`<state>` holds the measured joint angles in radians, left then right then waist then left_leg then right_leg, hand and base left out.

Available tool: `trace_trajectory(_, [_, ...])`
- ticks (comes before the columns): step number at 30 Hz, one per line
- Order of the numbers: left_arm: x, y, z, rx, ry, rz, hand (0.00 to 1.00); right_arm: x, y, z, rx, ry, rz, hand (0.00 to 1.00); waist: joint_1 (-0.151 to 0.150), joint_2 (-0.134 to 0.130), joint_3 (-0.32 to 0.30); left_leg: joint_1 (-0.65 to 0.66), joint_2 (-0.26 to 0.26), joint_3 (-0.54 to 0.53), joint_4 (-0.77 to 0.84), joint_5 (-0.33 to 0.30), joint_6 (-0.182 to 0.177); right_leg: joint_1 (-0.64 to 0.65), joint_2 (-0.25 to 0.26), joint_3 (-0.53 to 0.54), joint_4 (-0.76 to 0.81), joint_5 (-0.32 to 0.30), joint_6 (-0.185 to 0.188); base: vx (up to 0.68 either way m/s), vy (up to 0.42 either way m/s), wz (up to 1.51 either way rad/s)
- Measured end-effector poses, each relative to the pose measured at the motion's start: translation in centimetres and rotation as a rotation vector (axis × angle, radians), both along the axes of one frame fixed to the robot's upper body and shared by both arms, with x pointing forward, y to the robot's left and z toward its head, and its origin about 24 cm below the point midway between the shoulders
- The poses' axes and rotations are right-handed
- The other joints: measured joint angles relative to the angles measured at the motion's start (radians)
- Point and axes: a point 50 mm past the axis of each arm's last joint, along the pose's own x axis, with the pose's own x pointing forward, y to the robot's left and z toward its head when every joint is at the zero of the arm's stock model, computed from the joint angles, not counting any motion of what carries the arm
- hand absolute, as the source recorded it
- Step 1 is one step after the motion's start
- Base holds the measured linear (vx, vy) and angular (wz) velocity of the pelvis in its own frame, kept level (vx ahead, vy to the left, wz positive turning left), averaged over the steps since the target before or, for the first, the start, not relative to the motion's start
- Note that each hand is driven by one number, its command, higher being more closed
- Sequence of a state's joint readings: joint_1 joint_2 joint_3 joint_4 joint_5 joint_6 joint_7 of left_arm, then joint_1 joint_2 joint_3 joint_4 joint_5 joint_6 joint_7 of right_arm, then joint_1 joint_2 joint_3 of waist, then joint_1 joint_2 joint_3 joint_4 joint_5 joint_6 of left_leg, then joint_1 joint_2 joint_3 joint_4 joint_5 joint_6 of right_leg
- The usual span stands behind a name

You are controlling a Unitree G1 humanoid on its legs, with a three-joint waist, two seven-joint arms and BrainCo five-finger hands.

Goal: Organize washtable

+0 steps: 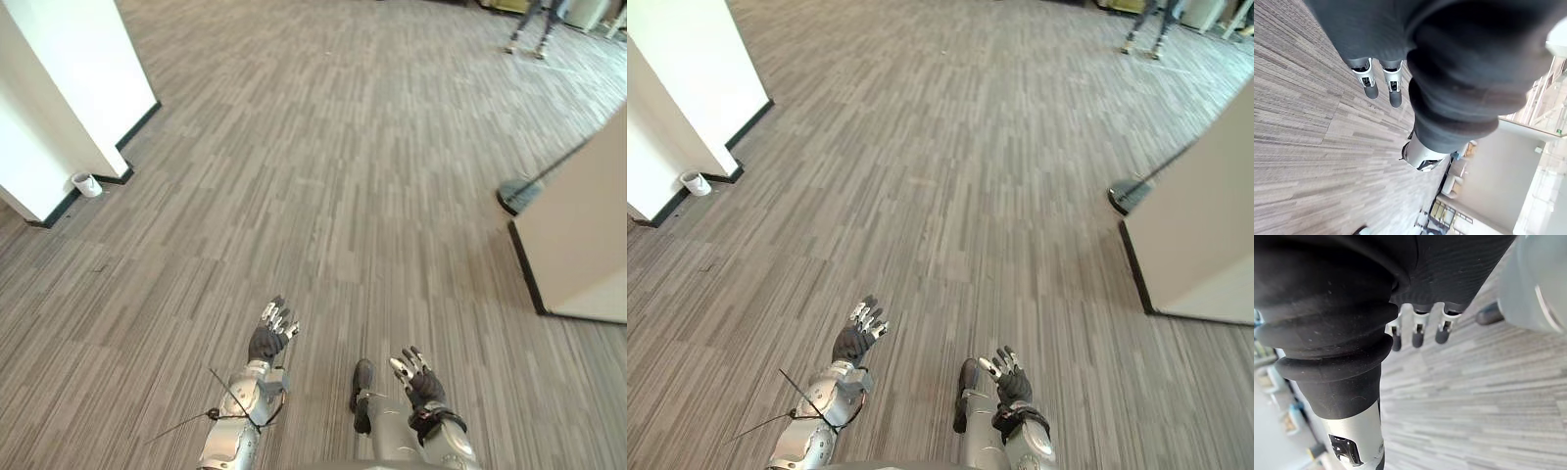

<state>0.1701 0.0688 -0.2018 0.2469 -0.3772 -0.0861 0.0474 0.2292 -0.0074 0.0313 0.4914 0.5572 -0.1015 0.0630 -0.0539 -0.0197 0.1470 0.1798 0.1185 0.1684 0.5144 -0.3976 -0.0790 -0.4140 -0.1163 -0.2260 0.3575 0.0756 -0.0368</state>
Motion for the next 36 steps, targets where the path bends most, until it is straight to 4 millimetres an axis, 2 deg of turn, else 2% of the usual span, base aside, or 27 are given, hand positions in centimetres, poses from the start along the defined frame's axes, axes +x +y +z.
trace_trajectory(1, [-0.1,-0.4,-0.2,-0.016,0.013,0.005,0.0,0.2,-0.6,0.2,-0.02,-0.011,0.004,0.0,0.001,0.041,-0.002,-0.083,0.08,0.001,0.221,0.056,0.003,0.027,0.028,-0.027,0.036,-0.026,-0.004,0.98,-0.305,0.23])
trace_trajectory(2, [-0.5,-0.9,-0.6,-0.045,0.032,0.02,0.0,0.6,-1.5,0.4,-0.054,-0.017,0.014,0.0,0.024,0.113,0.002,-0.171,0.19,0.015,0.446,0.262,0.032,0.087,0.095,-0.041,0.033,-0.076,-0.016,0.81,-0.22,-0.14])
trace_trajectory(3, [-0.7,-0.8,-0.9,-0.049,0.046,0.031,0.0,1.0,-1.9,0.7,-0.07,-0.03,0.018,0.0,0.028,0.14,0.003,-0.203,0.234,0.023,0.521,0.4,0.048,0.124,0.123,-0.037,0.016,-0.092,-0.018,0.8,-0.149,-0.42])
trace_trajectory(4, [-0.8,-1.1,-1.2,-0.063,0.063,0.037,0.0,1.8,-2.1,1.1,-0.086,-0.051,0.012,0.0,0.035,0.158,0.008,-0.266,0.282,0.028,0.655,0.386,0.057,0.206,0.153,-0.026,-0.032,-0.11,-0.022,0.63,-0.082,-0.34])
trace_trajectory(5, [-0.8,-1.2,-1.2,-0.067,0.065,0.035,0.0,2.3,-2.4,1.4,-0.094,-0.062,-0.003,0.0,0.04,0.158,0.01,-0.295,0.285,0.031,0.704,0.352,0.071,0.258,0.159,-0.012,-0.067,-0.113,-0.022,0.78,-0.077,-0.35])
trace_trajectory(7, [-0.6,-1.2,-0.9,-0.089,0.054,0.05,0.0,3.6,-2.1,2.5,-0.092,-0.123,-0.02,0.0,0.056,0.109,0.034,-0.38,0.25,0.082,0.719,0.253,0.081,0.462,0.136,0.043,-0.216,-0.113,-0.022,0.72,-0.058,-0.35])
trace_trajectory(8, [-0.6,-1.1,-0.9,-0.097,0.051,0.056,0.0,3.9,-2.0,2.8,-0.091,-0.142,-0.02,0.0,0.064,0.101,0.033,-0.408,0.244,0.092,0.688,0.232,0.072,0.494,0.129,0.053,-0.241,-0.113,-0.022,0.66,-0.005,-0.4])
trace_trajectory(10, [-0.4,-0.3,-0.7,-0.106,0.042,0.096,0.0,5.3,-1.4,3.8,-0.077,-0.2,-0.013,0.0,0.074,0.066,0.039,-0.508,0.194,0.102,0.355,0.199,0.043,0.589,0.083,0.072,-0.31,-0.152,0.001,0.62,0.078,-0.37])
trace_trajectory(11, [-0.5,-0.1,-0.7,-0.108,0.042,0.106,0.0,5.5,-1.3,4.0,-0.076,-0.211,-0.011,0.0,0.074,0.06,0.042,-0.526,0.179,0.102,0.241,0.205,0.033,0.606,0.069,0.073,-0.317,-0.172,0.021,0.71,0.197,-0.25])
trace_trajectory(13, [-1.2,0.4,-1.0,-0.114,0.057,0.144,0.0,5.5,-1.6,4.0,-0.083,-0.209,-0.01,0.0,0.074,0.074,0.037,-0.55,0.144,0.094,-0.206,0.285,-0.078,0.671,0.04,0.071,-0.327,-0.252,0.086,0.74,0.307,-0.2])
trace_trajectory(14, [-1.4,0.5,-1.0,-0.113,0.059,0.15,0.0,5.4,-1.6,3.9,-0.083,-0.203,-0.01,0.0,0.077,0.075,0.038,-0.554,0.141,0.089,-0.251,0.333,-0.07,0.688,0.032,0.075,-0.325,-0.274,0.103,0.64,0.347,-0.37])
trace_trajectory(15, [-1.7,0.8,-1.0,-0.108,0.065,0.159,0.0,5.1,-1.5,3.4,-0.081,-0.176,-0.009,0.0,0.1,0.059,0.023,-0.553,0.115,0.097,-0.188,0.432,-0.025,0.711,-0.007,0.096,-0.311,-0.307,0.11,0.62,0.319,-0.49])
trace_trajectory(17, [-2.0,1.8,-0.9,-0.098,0.057,0.2,0.0,4.9,-0.8,3.0,-0.066,-0.161,0.017,0.0,0.118,0.011,0.006,-0.573,0.07,0.104,-0.084,0.384,0.072,0.676,-0.074,0.099,-0.212,-0.307,0.11,0.64,0.324,-0.42])
trace_trajectory(19, [-2.3,2.6,-0.5,-0.079,0.043,0.223,0.0,4.6,0.1,2.7,-0.043,-0.144,0.036,0.0,0.12,-0.039,-0.002,-0.541,0.026,0.158,0.003,0.28,0.127,0.562,-0.169,0.133,0.099,-0.284,0.099,0.68,0.369,-0.09])
trace_trajectory(20, [-2.1,2.7,-0.4,-0.073,0.041,0.212,0.0,4.3,0.4,2.4,-0.038,-0.129,0.044,0.0,0.113,-0.049,0.0,-0.473,-0.003,0.178,0.013,0.215,0.156,0.476,-0.216,0.155,0.342,-0.163,0.092,0.66,0.354,0.02])
trace_trajectory(22, [-2.1,3.2,-0.3,-0.061,0.037,0.223,0.0,4.6,0.9,2.3,-0.025,-0.128,0.064,0.0,0.115,-0.037,0.008,-0.397,-0.009,0.183,-0.01,0.171,0.152,0.385,-0.224,0.158,0.564,-0.146,0.094,0.53,0.256,-0.14])
trace_trajectory(24, [-2.2,3.6,-0.3,-0.04,0.038,0.216,0.0,4.5,1.7,2.1,-0.004,-0.12,0.077,0.0,0.099,-0.015,0.02,-0.219,-0.033,0.191,-0.135,0.157,0.148,0.276,-0.219,0.095,0.783,-0.189,0.044,0.53,0.186,-0.1])
trace_trajectory(25, [-2.4,3.7,-0.4,-0.032,0.043,0.211,0.0,4.1,2.0,2.0,0.0,-0.114,0.089,0.0,0.078,0.002,0.025,-0.135,-0.045,0.188,-0.214,0.158,0.147,0.222,-0.2,0.032,0.789,-0.22,0.039,0.54,0.147,0.14])
trace_trajectory(27, [-2.0,3.4,-0.3,-0.026,0.033,0.173,0.0,3.4,1.8,1.8,0.008,-0.112,0.085,0.0,0.054,-0.005,0.026,-0.057,-0.065,0.16,-0.294,0.144,0.14,0.125,-0.153,-0.031,0.668,-0.265,0.064,0.46,0.059,0.37])
trace_trajectory(28, [-1.5,2.7,-0.3,-0.023,0.03,0.118,0.0,2.5,1.3,1.3,0.006,-0.084,0.062,0.0,0.036,-0.01,0.028,-0.022,-0.068,0.142,-0.325,0.136,0.129,0.087,-0.122,-0.08,0.488,-0.273,0.076,0.48,-0.031,0.57])
trace_trajectory(29, [-1.3,2.2,-0.4,-0.024,0.03,0.09,0.0,1.9,0.9,1.0,0.004,-0.065,0.043,0.0,0.026,-0.011,0.029,0.012,-0.07,0.134,-0.347,0.132,0.111,0.071,-0.1,-0.122,0.321,-0.258,0.076,0.49,-0.053,0.52])
trace_trajectory(31, [-1.0,1.6,-0.5,-0.029,0.032,0.06,0.0,1.5,0.5,0.8,0.008,-0.05,0.019,0.0,0.014,-0.023,0.021,0.095,-0.08,0.142,-0.408,0.106,0.069,0.064,-0.056,-0.215,-0.082,-0.142,0.057,0.55,-0.091,0.2])
trace_trajectory(32, [-0.9,1.6,-0.4,-0.026,0.028,0.057,0.0,1.4,0.5,0.8,0.008,-0.051,0.02,0.0,0.011,-0.03,0.017,0.113,-0.087,0.141,-0.42,0.097,0.054,0.05,-0.055,-0.227,-0.135,-0.133,0.06,0.77,-0.163,0.19])
trace_trajectory(33, [-0.8,1.5,-0.4,-0.011,0.024,0.045,0.0,1.3,0.4,0.7,0.004,-0.046,0.02,0.0,0.005,-0.034,0.01,0.155,-0.087,0.141,-0.423,0.071,0.013,0.028,-0.039,-0.237,-0.151,-0.137,0.051,0.87,-0.217,0.23])
trace_trajectory(34, [-1.1,1.3,-0.8,-0.006,0.045,0.035,0.0,1.0,0.2,0.6,-0.001,-0.037,0.019,0.0,0.006,-0.028,-0.009,0.166,-0.057,0.131,-0.363,0.05,-0.024,0.027,-0.009,-0.218,-0.126,-0.055,-0.071,0.77,-0.223,0.15])
trace_trajectory(35, [-1.4,1.3,-1.2,0.002,0.063,0.032,0.0,0.9,0.2,0.5,-0.001,-0.031,0.019,0.0,0.011,-0.017,-0.019,0.14,-0.032,0.131,-0.286,0.047,-0.032,0.027,0.005,-0.211,-0.113,-0.019,-0.085,0.78,-0.286,0.02])
trace_trajectory(36, [-1.8,1.1,-1.8,-0.002,0.094,0.036,0.0,1.0,-0.1,0.6,-0.004,-0.038,0.015,0.0,0.014,0.019,-0.023,0.053,0.052,0.115,-0.033,0.066,-0.061,0.062,0.038,-0.23,-0.11,0.009,-0.099,0.73,-0.293,-0.13])
